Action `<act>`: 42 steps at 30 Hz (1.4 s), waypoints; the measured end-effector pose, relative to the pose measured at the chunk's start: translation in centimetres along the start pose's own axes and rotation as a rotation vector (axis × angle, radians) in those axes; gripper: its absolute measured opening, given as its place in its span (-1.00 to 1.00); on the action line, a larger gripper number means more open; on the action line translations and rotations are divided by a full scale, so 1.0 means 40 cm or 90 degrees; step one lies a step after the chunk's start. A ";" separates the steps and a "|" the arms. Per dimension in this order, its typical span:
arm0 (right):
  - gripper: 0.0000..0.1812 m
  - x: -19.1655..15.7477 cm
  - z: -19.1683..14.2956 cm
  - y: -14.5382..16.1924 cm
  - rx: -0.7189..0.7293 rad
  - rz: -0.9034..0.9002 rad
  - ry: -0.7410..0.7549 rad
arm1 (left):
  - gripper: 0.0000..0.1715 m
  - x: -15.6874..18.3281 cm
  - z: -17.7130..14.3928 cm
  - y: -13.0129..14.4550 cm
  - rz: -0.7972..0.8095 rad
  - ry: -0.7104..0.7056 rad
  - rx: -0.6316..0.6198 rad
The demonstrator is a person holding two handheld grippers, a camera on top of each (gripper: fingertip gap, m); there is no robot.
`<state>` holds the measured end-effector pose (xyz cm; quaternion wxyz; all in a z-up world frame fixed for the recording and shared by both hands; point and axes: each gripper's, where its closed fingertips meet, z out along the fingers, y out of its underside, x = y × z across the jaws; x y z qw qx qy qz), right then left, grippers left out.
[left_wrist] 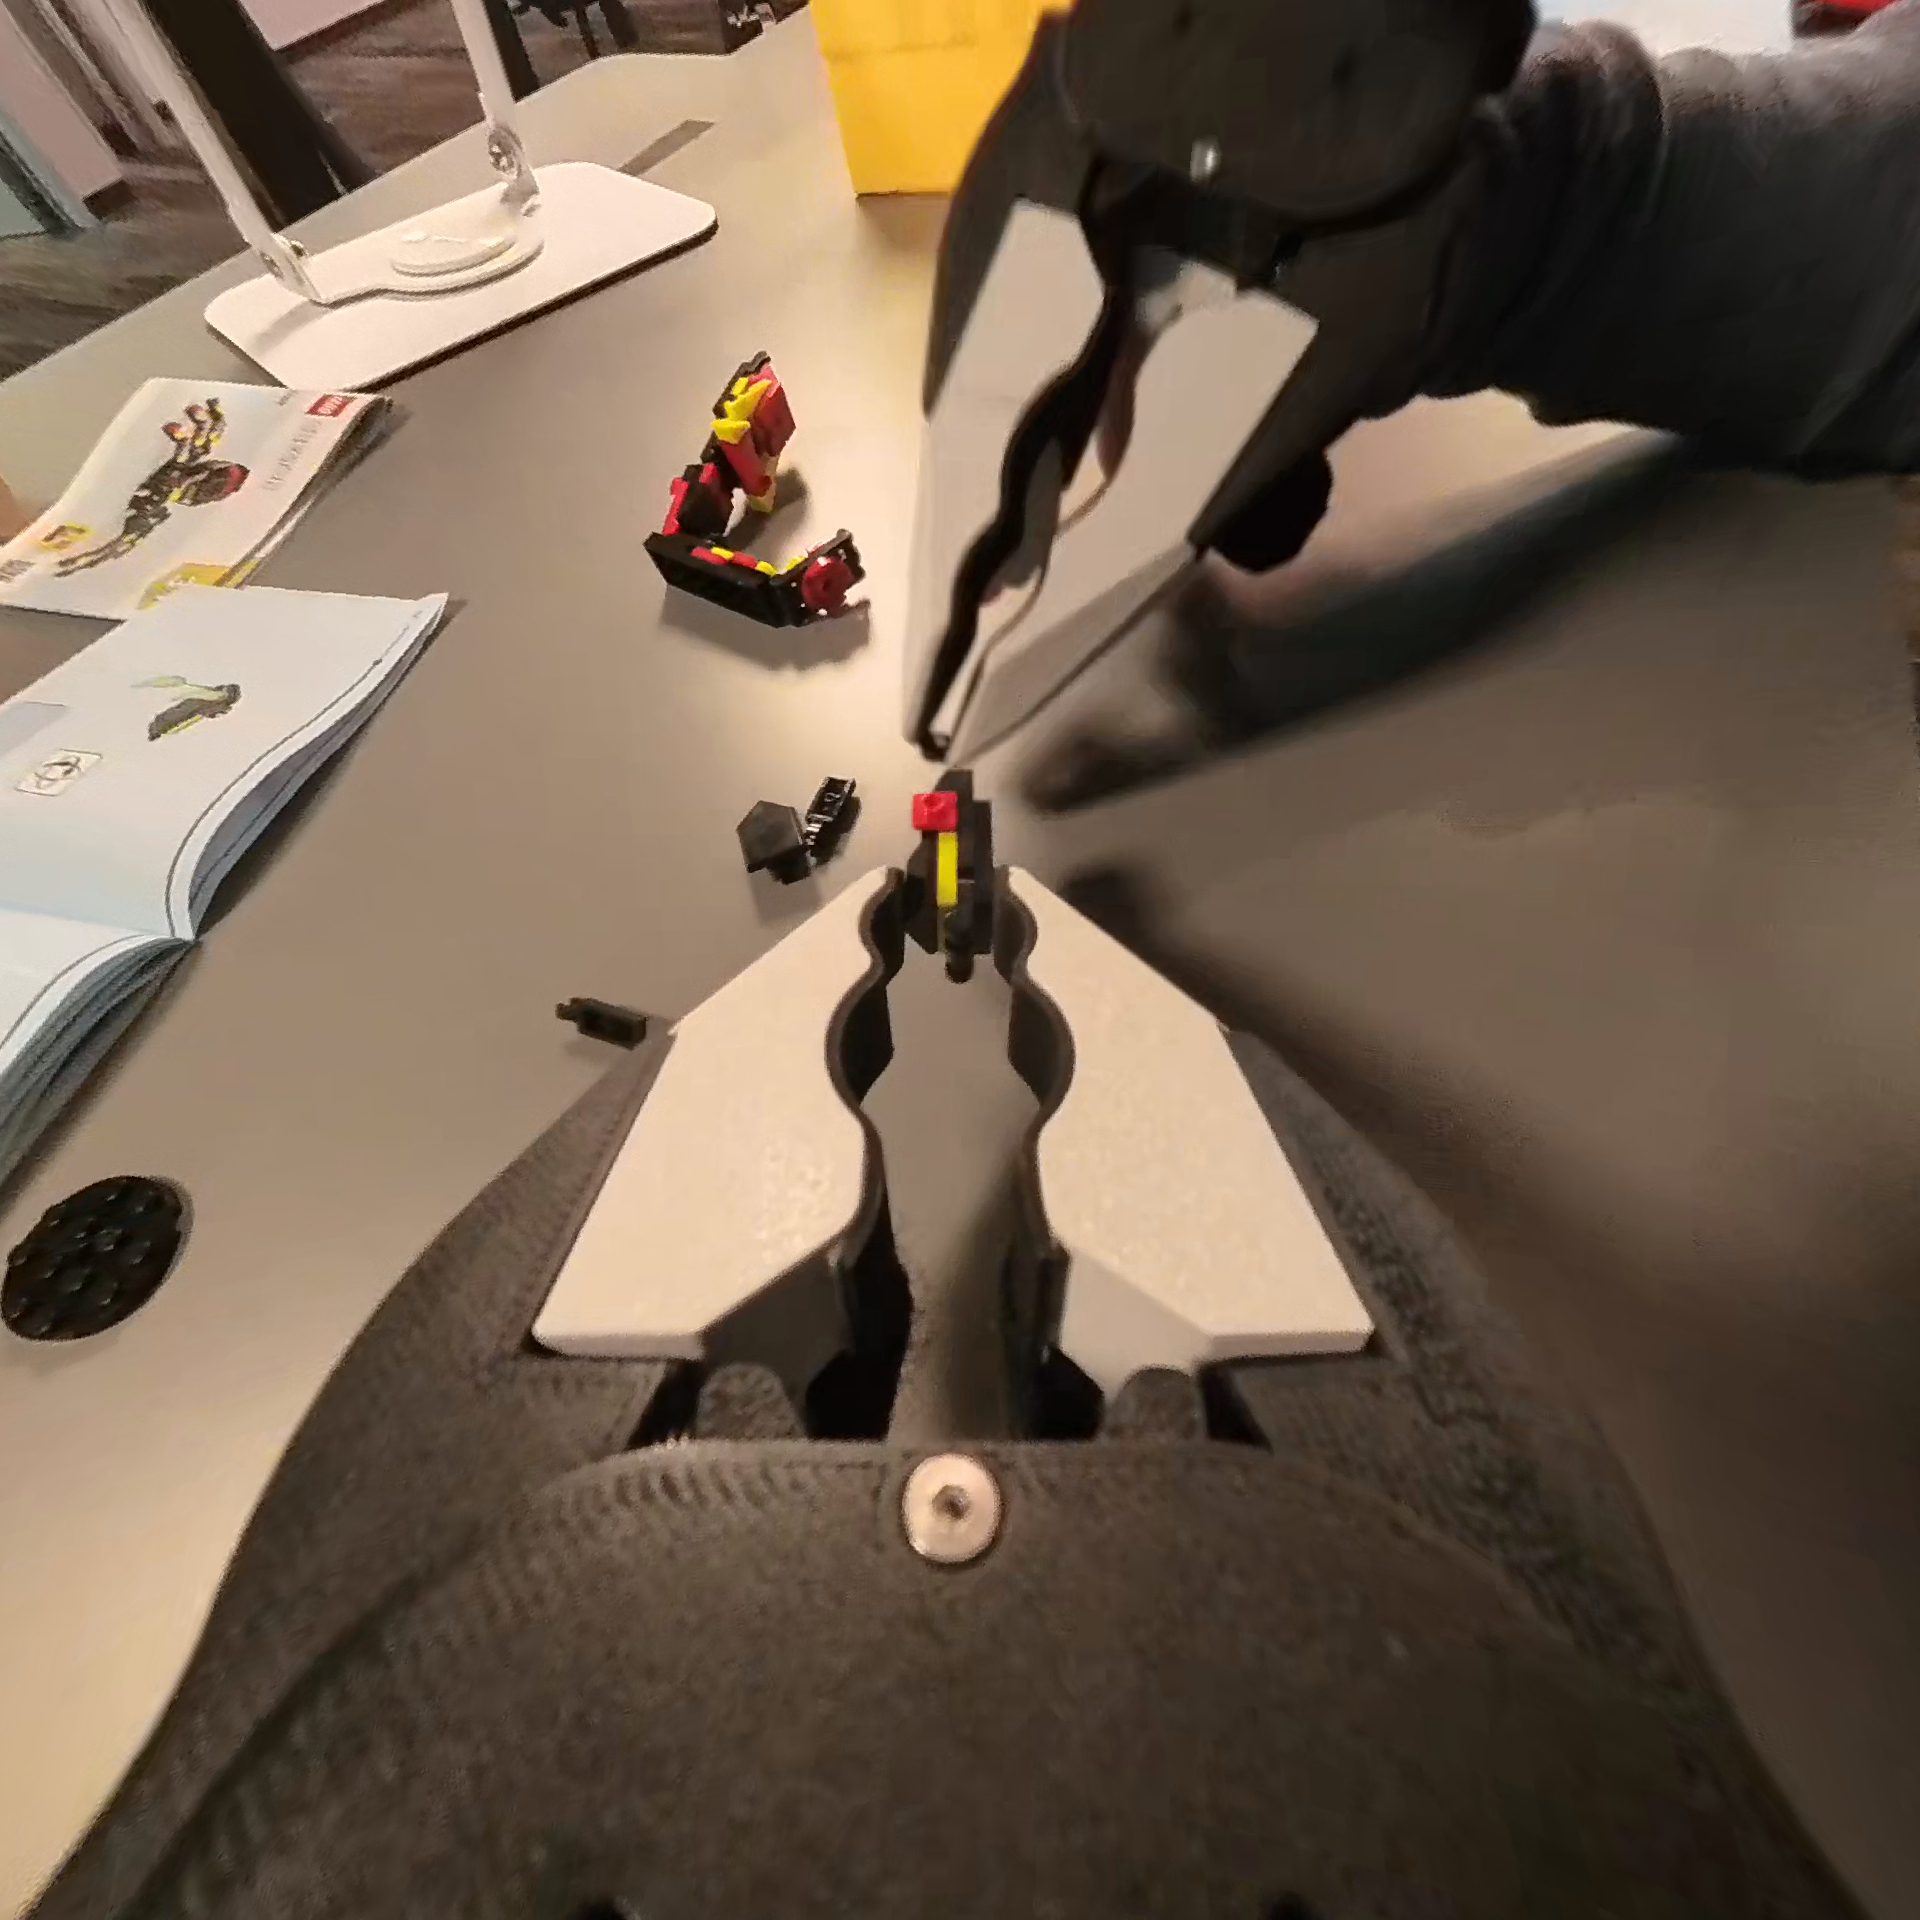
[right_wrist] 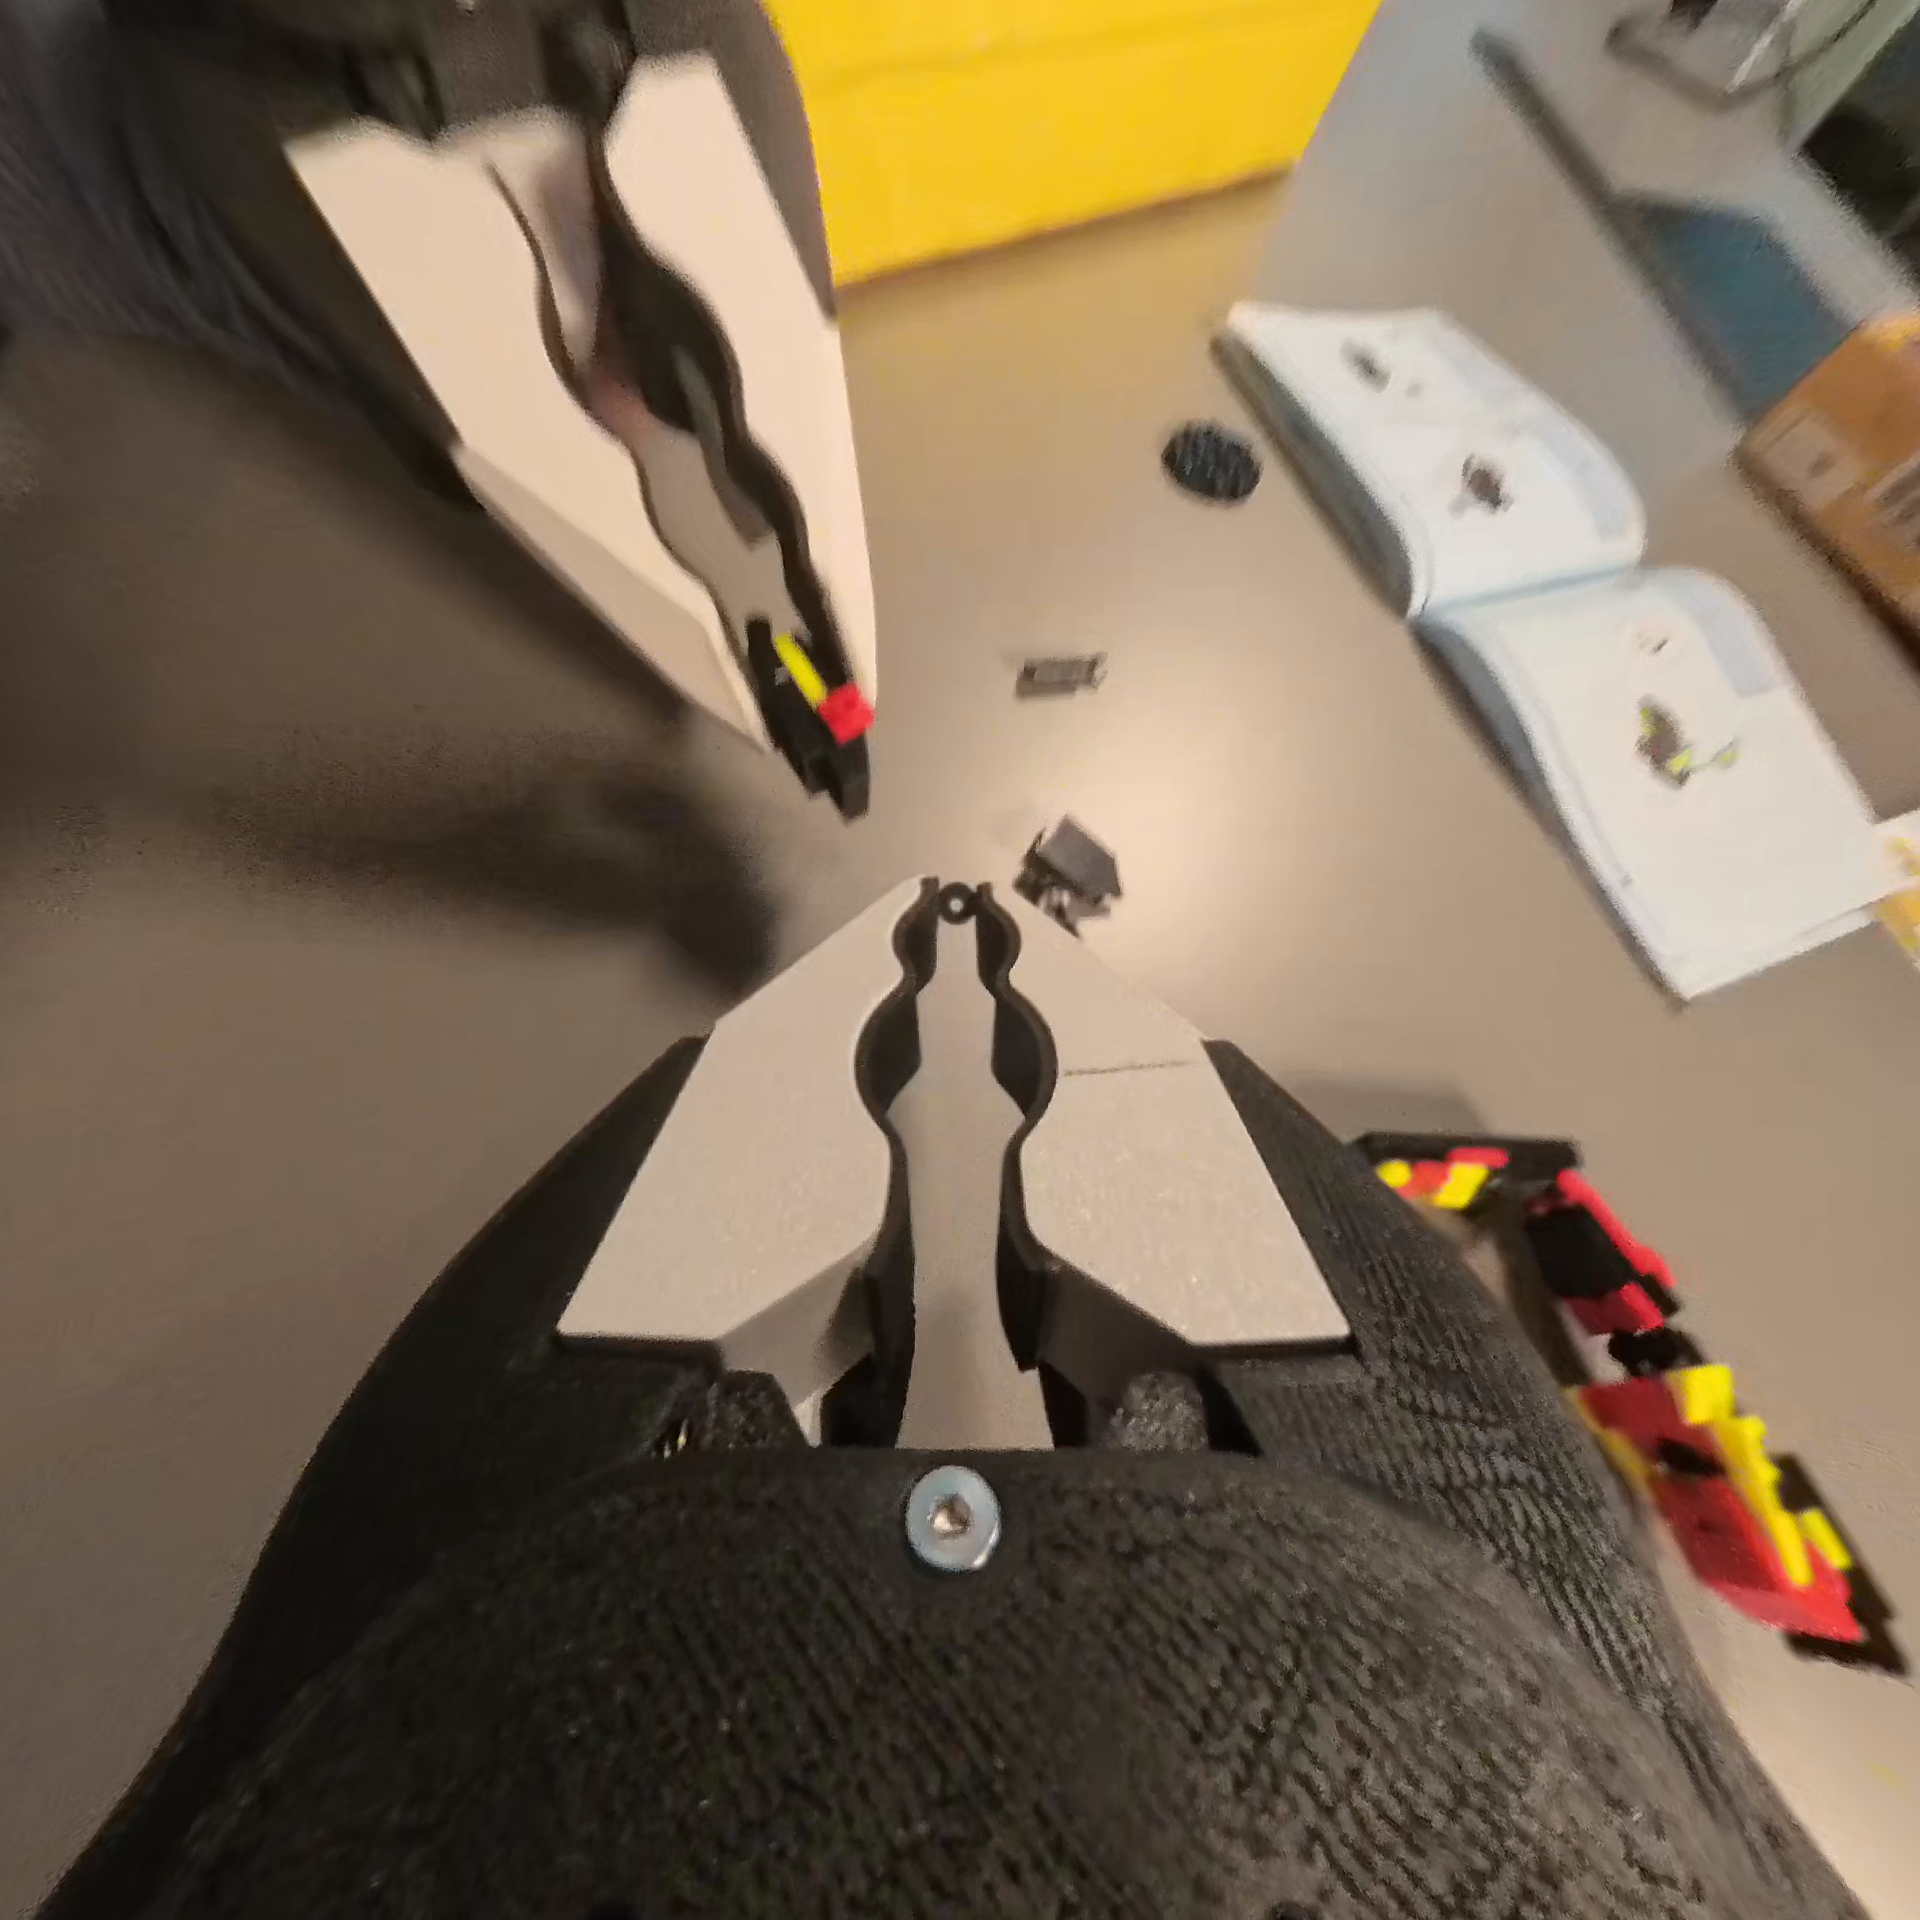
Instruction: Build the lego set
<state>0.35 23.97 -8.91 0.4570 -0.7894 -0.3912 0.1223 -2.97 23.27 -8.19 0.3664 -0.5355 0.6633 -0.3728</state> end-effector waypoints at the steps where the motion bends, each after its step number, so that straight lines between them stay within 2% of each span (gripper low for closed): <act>1: -0.95 0.002 -0.009 -0.027 0.026 -0.003 -0.004 | -0.82 0.002 0.000 0.000 -0.004 0.007 0.001; 5: -0.95 -0.035 -0.024 -0.104 0.082 -0.008 -0.088 | -0.82 0.012 -0.007 -0.007 -0.009 0.029 0.017; 10: -0.95 -0.064 -0.005 -0.115 0.051 -0.038 -0.129 | -0.82 0.020 -0.014 -0.015 -0.008 0.047 0.033; 27: -0.92 -0.071 0.008 -0.110 0.041 -0.057 -0.124 | -0.82 0.024 -0.014 -0.014 -0.001 0.051 0.033; 34: -0.73 -0.066 -0.011 -0.128 0.082 -0.079 -0.097 | -0.82 0.021 -0.016 -0.016 -0.009 0.053 0.038; 36: -0.57 -0.070 -0.021 -0.137 0.113 -0.131 -0.068 | -0.82 0.018 -0.017 -0.017 -0.018 0.053 0.041; 38: -0.45 -0.075 -0.025 -0.138 0.134 -0.250 0.005 | -0.82 0.014 -0.019 -0.019 -0.027 0.053 0.046; 42: -0.41 -0.068 -0.002 -0.098 0.081 -0.506 0.195 | -0.82 0.008 -0.024 -0.023 -0.048 0.057 0.057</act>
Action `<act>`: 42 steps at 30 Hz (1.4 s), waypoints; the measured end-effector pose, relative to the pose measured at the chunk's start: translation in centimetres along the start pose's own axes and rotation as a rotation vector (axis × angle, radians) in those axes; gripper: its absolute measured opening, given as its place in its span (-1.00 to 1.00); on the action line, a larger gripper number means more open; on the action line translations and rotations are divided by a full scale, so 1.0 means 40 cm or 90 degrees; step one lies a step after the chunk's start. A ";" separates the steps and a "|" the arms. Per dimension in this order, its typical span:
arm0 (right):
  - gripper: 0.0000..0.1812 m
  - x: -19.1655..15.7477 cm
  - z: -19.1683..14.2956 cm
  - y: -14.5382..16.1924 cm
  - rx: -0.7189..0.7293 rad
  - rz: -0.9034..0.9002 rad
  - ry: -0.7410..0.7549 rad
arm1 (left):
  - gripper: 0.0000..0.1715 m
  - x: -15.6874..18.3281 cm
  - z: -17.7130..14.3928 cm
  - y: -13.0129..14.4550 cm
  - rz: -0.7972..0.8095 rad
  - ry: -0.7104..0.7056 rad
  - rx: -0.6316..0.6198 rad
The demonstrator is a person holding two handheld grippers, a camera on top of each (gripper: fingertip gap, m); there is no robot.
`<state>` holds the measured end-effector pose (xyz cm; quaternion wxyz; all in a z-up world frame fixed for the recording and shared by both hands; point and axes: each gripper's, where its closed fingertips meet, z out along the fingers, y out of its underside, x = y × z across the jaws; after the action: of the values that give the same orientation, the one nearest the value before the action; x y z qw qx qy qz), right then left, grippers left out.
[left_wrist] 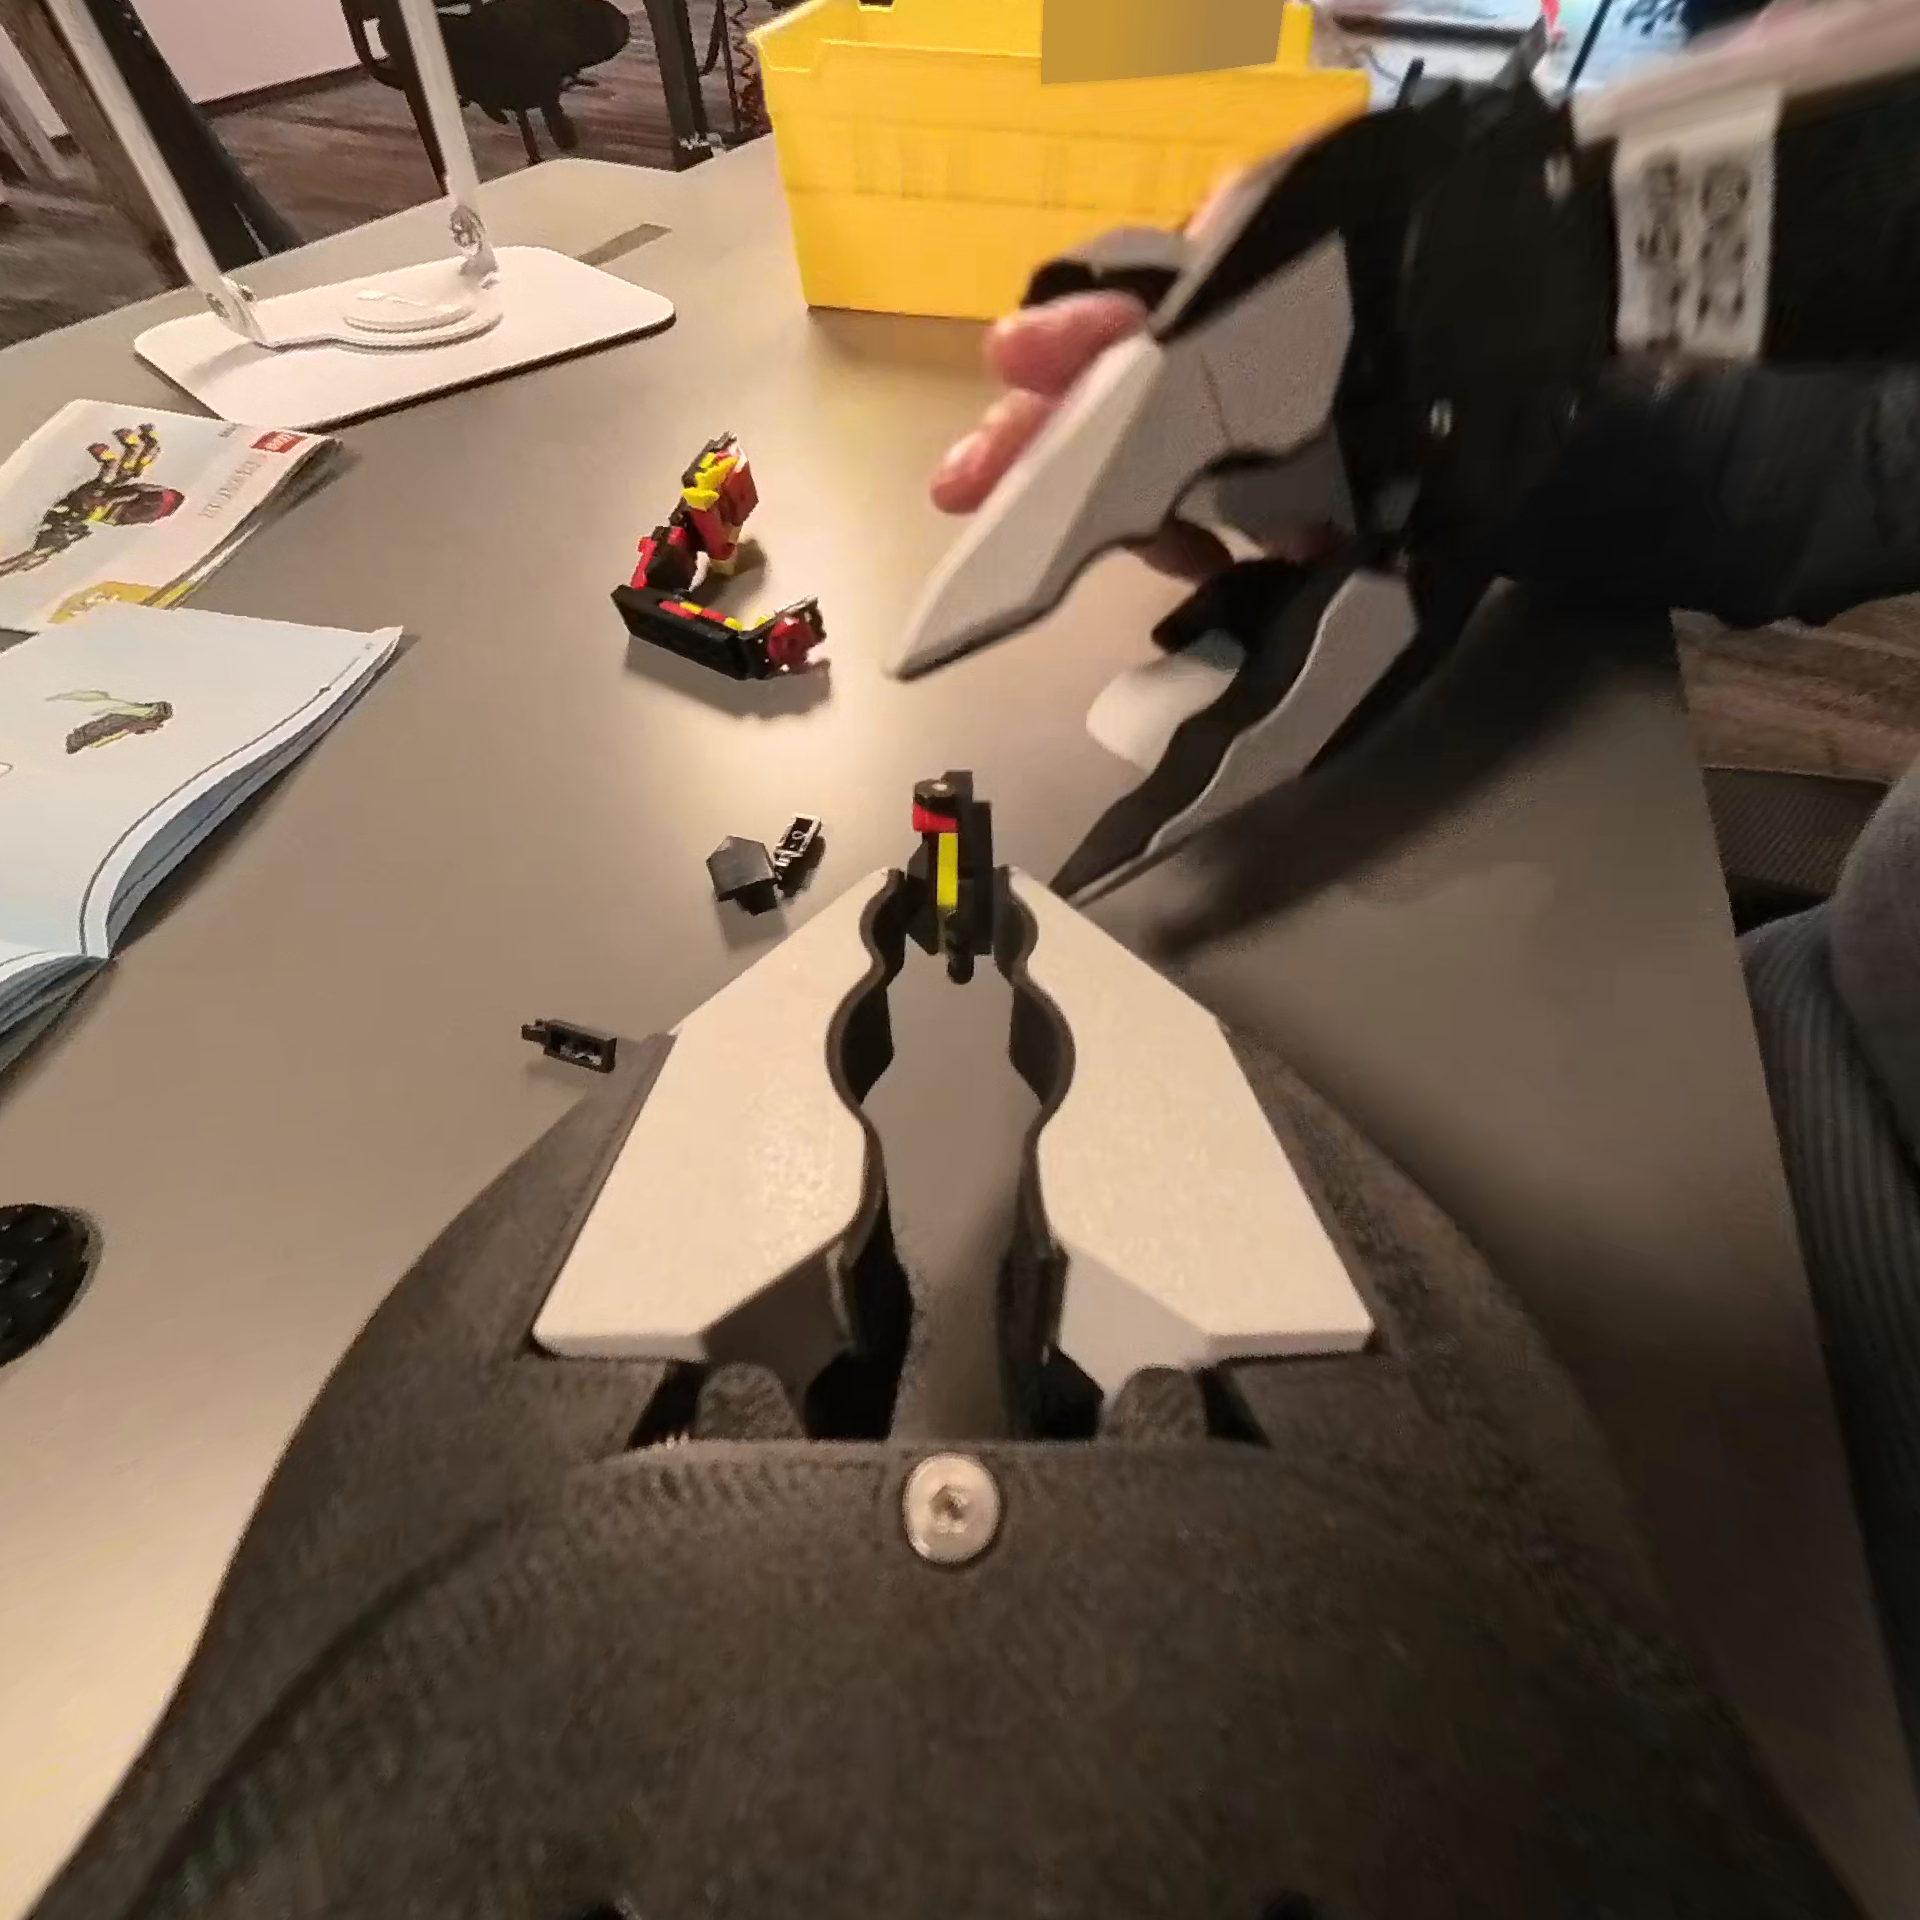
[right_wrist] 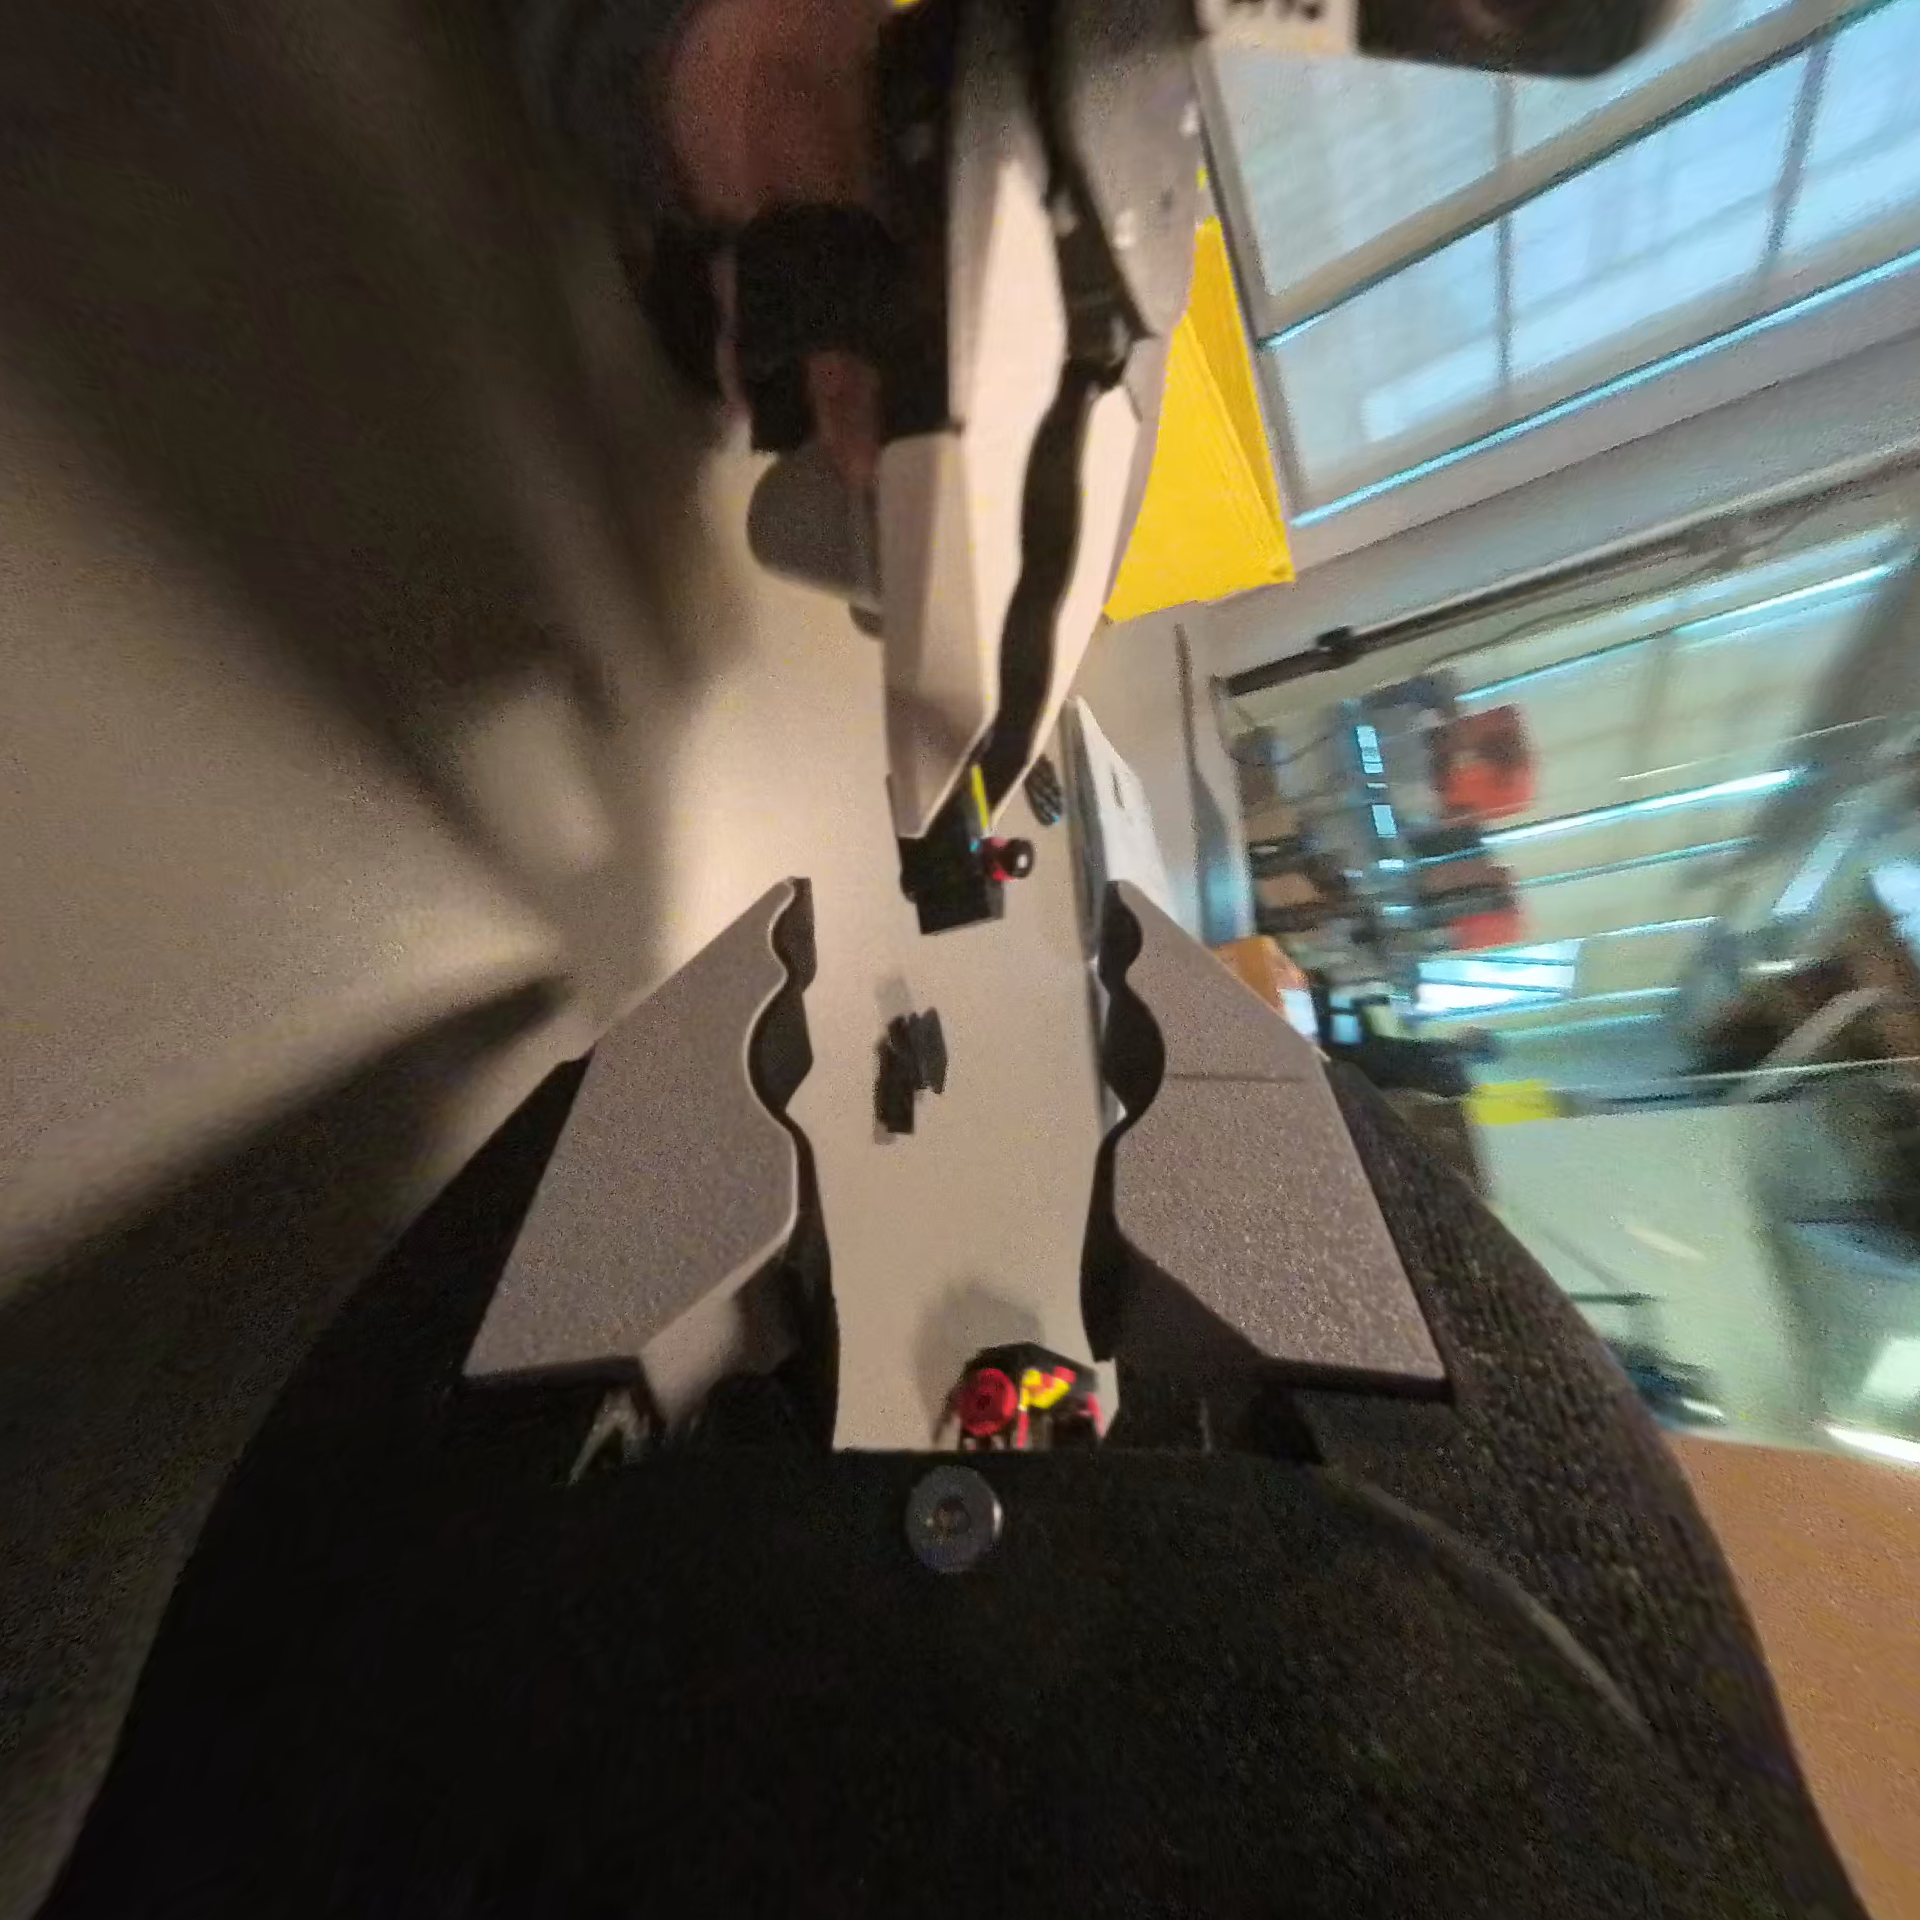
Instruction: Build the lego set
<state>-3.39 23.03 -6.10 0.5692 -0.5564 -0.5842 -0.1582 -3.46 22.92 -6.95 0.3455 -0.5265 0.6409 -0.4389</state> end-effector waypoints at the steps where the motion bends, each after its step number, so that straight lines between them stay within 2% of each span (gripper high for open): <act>1: -0.41 -0.006 0.006 0.005 -0.013 -0.040 0.024 | -0.82 0.000 -0.001 -0.001 -0.005 0.003 0.002; 5: -0.43 -0.010 0.028 0.004 -0.035 -0.138 0.087 | -0.82 0.003 -0.002 -0.003 -0.022 0.016 0.007; 10: -0.51 0.005 0.038 -0.001 -0.039 -0.154 0.127 | -0.82 0.001 -0.002 -0.001 -0.043 0.017 0.003; 16: -0.70 0.001 0.044 0.010 -0.056 -0.165 0.130 | -0.82 0.005 0.000 0.002 -0.050 0.024 -0.002; 24: -0.72 -0.008 0.048 0.014 -0.060 -0.128 0.079 | -0.82 0.005 0.003 0.005 -0.086 0.033 -0.009; 32: -0.73 -0.021 0.049 0.024 -0.099 -0.197 0.042 | -0.83 0.007 0.013 0.019 -0.082 0.028 -0.038; 36: -0.69 -0.010 0.046 0.021 -0.064 -0.087 0.062 | -0.83 0.004 0.008 0.006 -0.102 0.036 -0.014; 37: -0.52 -0.009 0.042 0.031 -0.068 -0.054 0.050 | -0.82 0.002 0.008 0.009 -0.105 0.033 -0.018; 39: -0.38 0.004 0.025 0.050 -0.063 0.019 0.040 | -0.82 0.002 0.008 0.009 -0.098 0.027 -0.019; 42: -0.38 0.065 -0.025 0.073 -0.003 0.120 0.103 | -0.82 0.002 0.010 0.013 -0.087 0.019 -0.027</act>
<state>0.21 24.40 -4.90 0.6258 -0.5954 -0.4810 -0.1497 -3.30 22.79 -7.59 0.2939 -0.5698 0.6176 -0.4555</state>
